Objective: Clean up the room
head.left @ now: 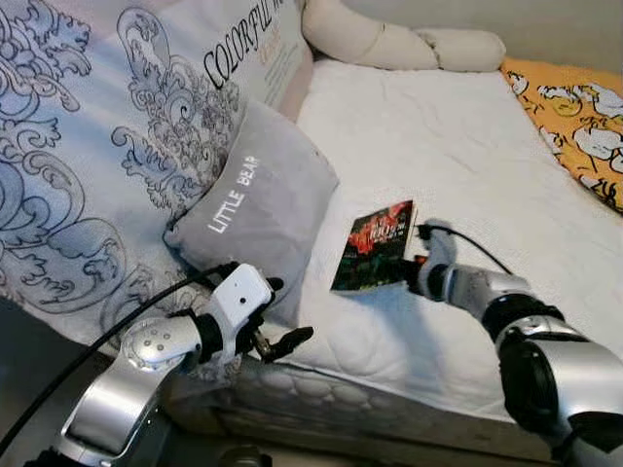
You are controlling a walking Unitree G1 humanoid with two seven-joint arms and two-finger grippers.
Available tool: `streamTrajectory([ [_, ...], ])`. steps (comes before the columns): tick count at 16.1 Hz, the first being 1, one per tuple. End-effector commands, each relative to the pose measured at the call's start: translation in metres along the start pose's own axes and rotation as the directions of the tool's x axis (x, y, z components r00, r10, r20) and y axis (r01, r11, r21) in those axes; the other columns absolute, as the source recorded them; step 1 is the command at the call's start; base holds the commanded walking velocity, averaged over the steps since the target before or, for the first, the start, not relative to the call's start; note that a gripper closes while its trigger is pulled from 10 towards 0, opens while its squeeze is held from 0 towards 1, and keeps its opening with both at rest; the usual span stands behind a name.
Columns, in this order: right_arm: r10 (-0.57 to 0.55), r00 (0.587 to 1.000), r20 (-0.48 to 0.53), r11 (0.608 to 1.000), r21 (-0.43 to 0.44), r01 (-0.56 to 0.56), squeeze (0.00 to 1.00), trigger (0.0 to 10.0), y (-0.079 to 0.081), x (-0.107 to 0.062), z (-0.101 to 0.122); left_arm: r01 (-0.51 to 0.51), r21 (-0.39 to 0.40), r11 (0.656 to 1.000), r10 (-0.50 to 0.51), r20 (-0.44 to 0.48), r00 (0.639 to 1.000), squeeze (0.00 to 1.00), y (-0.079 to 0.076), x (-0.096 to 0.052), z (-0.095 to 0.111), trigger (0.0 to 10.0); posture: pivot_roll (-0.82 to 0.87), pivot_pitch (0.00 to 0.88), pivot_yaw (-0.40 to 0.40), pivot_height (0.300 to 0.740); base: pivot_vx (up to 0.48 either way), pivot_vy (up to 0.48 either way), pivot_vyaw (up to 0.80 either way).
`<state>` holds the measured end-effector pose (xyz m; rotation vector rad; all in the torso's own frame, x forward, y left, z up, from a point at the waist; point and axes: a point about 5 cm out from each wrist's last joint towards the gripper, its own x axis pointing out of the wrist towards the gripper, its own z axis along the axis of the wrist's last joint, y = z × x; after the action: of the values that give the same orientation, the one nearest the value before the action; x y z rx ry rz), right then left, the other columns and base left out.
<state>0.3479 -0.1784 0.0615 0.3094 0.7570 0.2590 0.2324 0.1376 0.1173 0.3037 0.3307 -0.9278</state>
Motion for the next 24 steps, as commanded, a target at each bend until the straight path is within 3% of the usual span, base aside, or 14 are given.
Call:
streamTrajectory([
  [1,-0.040,0.999,0.027,0.999,-0.005,0.040,1.00,10.0,-0.007,-0.003,0.006,0.001,0.011,1.000,-0.001,0.010,1.000,0.00,-0.002,0.001,0.005,10.0,0.16,0.002,-0.036,0.740,0.000,0.000,0.00],
  [4,-0.126,0.991,0.053,0.992,0.009,0.126,1.00,10.0,-0.021,-0.008,0.005,0.001,0.012,1.000,-0.001,0.009,1.000,0.00,-0.001,0.002,0.005,10.0,0.15,0.000,-0.032,0.740,0.000,0.000,0.00],
  [5,-0.195,0.978,0.076,0.981,0.038,0.192,1.00,10.0,-0.033,-0.014,0.005,0.000,0.013,1.000,0.000,0.010,1.000,0.00,0.000,0.004,0.005,10.0,0.14,0.000,-0.028,0.740,0.000,0.000,0.00],
  [6,-0.185,0.980,0.070,0.982,-0.011,0.186,1.00,10.0,-0.036,-0.016,0.005,-0.001,0.015,1.000,0.001,0.011,1.000,0.00,0.001,0.005,0.006,10.0,0.14,0.000,-0.026,0.740,0.000,0.000,0.00],
  [9,-0.049,0.997,0.067,0.992,-0.110,0.056,1.00,10.0,-0.027,-0.014,0.008,-0.001,0.018,1.000,0.001,0.013,1.000,0.00,0.003,0.006,0.006,10.0,0.12,0.000,-0.021,0.740,0.000,0.000,0.00],
  [11,0.173,0.982,-0.073,0.950,-0.251,-0.186,1.00,10.0,-0.007,-0.008,-0.007,0.007,0.019,1.000,-0.008,0.015,1.000,0.00,0.003,0.009,0.007,10.0,0.12,0.000,-0.018,0.740,0.000,0.000,0.00],
  [12,0.215,0.963,-0.160,0.924,-0.288,-0.254,1.00,10.0,-0.003,-0.006,-0.020,0.013,0.021,1.000,-0.014,0.018,1.000,0.00,0.002,0.011,0.008,10.0,0.11,0.000,-0.017,0.740,0.000,0.000,0.00],
  [13,0.232,0.950,-0.209,0.910,-0.298,-0.288,0.60,10.0,-0.001,-0.005,-0.027,0.015,0.021,1.000,-0.016,0.019,1.000,0.00,0.003,0.011,0.008,10.0,0.11,0.000,-0.017,0.740,0.000,0.000,0.00],
  [14,0.242,0.921,-0.306,0.880,-0.330,-0.341,0.00,10.0,0.001,-0.003,-0.042,0.020,0.020,1.000,-0.020,0.017,1.000,0.00,0.003,0.012,0.008,10.0,0.11,0.000,-0.016,0.740,0.000,0.000,0.00],
  [17,0.210,0.894,-0.395,0.854,-0.371,-0.365,0.00,10.0,-0.002,-0.003,-0.061,0.038,0.020,0.999,-0.038,-0.002,0.999,0.00,0.003,0.011,0.005,10.0,0.11,0.000,-0.015,0.740,0.000,0.000,0.00],
  [20,0.186,0.913,-0.363,0.856,-0.396,-0.332,0.00,10.0,-0.004,-0.003,-0.058,0.044,0.023,0.999,-0.044,-0.008,0.999,0.00,0.003,0.011,0.004,10.0,0.11,0.000,-0.013,0.740,0.000,0.000,0.00],
  [22,0.099,0.938,-0.332,0.847,-0.467,-0.255,0.00,10.0,-0.011,-0.003,-0.055,0.047,0.027,0.999,-0.047,-0.010,0.999,0.00,0.003,0.011,0.003,10.0,0.11,0.000,-0.012,0.740,0.000,0.000,0.00],
  [24,0.068,0.951,-0.302,0.855,-0.473,-0.211,0.00,10.0,-0.014,-0.003,-0.052,0.045,0.029,0.999,-0.045,-0.012,0.999,0.00,0.004,0.012,0.002,10.0,0.11,0.000,-0.012,0.740,0.000,0.000,0.00],
])
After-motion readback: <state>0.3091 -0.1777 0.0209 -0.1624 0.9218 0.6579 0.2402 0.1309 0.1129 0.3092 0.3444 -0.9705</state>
